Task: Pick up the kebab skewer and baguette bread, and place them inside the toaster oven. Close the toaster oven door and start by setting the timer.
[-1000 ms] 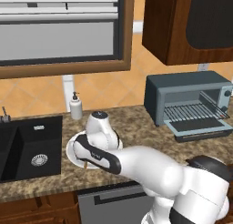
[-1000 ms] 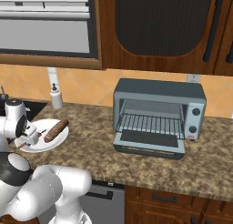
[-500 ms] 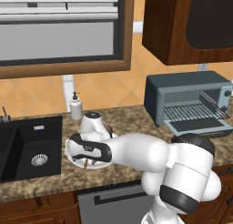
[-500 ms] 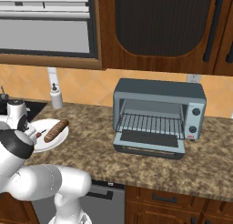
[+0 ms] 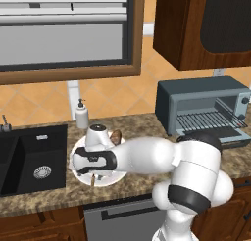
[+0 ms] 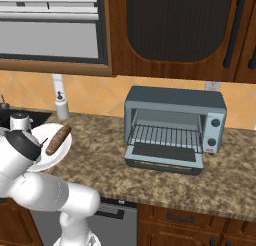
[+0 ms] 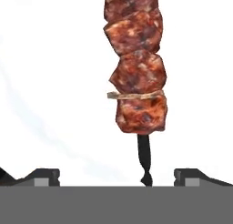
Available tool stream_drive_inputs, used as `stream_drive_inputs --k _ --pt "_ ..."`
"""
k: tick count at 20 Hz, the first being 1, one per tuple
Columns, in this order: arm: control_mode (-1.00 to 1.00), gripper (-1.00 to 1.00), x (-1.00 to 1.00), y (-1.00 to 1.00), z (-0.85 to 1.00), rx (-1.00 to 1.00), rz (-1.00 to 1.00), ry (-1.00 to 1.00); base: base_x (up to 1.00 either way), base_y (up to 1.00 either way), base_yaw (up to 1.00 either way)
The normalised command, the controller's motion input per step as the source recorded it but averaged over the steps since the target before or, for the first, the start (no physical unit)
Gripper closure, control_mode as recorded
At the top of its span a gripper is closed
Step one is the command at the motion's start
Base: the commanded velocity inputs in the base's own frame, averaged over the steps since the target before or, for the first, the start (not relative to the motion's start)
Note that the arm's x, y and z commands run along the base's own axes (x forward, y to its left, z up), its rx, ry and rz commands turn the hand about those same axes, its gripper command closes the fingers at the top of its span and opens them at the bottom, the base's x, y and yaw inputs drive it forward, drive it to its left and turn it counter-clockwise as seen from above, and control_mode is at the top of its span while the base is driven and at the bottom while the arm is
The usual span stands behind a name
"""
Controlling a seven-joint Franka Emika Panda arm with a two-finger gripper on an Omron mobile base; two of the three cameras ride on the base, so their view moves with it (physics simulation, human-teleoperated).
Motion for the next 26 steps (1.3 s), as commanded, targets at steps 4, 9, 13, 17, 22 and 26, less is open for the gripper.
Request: stream_drive_inputs --k 4,9,13,17,22,26 --pt "-1.00 -1.00 0.00 0.00 -0.15 0.00 -0.02 0.00 0.00 0.00 0.00" --pt "-1.00 1.00 0.07 0.00 -0.14 0.00 -0.03 0.00 0.00 0.00 0.00" --pt "-1.00 1.00 0.14 -0.10 0.00 0.00 -0.01 0.00 0.00 0.00 0.00" --pt "-1.00 1.00 0.27 -0.11 0.04 0.00 0.00 0.07 0.00 0.00 0.00" --pt "-1.00 1.00 0.18 -0.04 0.29 0.01 0.00 0.09 0.00 0.00 0.00" --pt "-1.00 1.00 0.06 0.00 0.51 0.04 0.05 0.08 0.00 0.00 0.00"
